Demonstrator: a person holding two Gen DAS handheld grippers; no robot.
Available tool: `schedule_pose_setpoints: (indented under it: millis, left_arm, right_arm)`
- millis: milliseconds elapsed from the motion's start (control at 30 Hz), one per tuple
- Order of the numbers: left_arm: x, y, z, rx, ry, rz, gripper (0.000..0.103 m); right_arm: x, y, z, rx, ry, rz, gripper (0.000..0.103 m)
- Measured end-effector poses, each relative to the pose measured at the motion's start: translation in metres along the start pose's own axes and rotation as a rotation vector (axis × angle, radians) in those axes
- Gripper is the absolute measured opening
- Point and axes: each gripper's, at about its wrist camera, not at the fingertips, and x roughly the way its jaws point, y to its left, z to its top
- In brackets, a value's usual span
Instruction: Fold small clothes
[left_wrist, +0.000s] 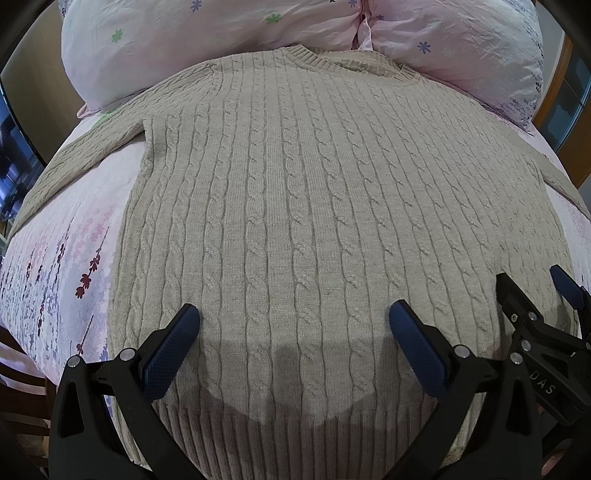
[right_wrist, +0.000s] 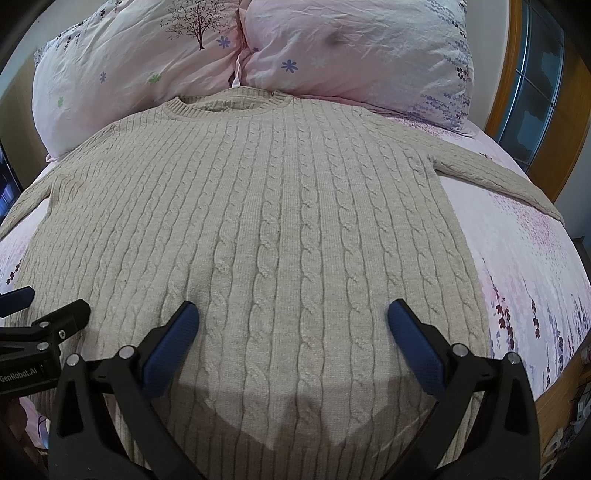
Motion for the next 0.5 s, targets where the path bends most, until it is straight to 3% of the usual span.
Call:
schedule_pose_setpoints:
  millis: [500]
  left_arm:
    - [-0.003,-0.0003,-0.0067,0.001,-0.006,0.0,0.102]
  right_arm:
    - [-0.0002,-0.0002,-0.0003,0.0,0.0,0.0,0.101]
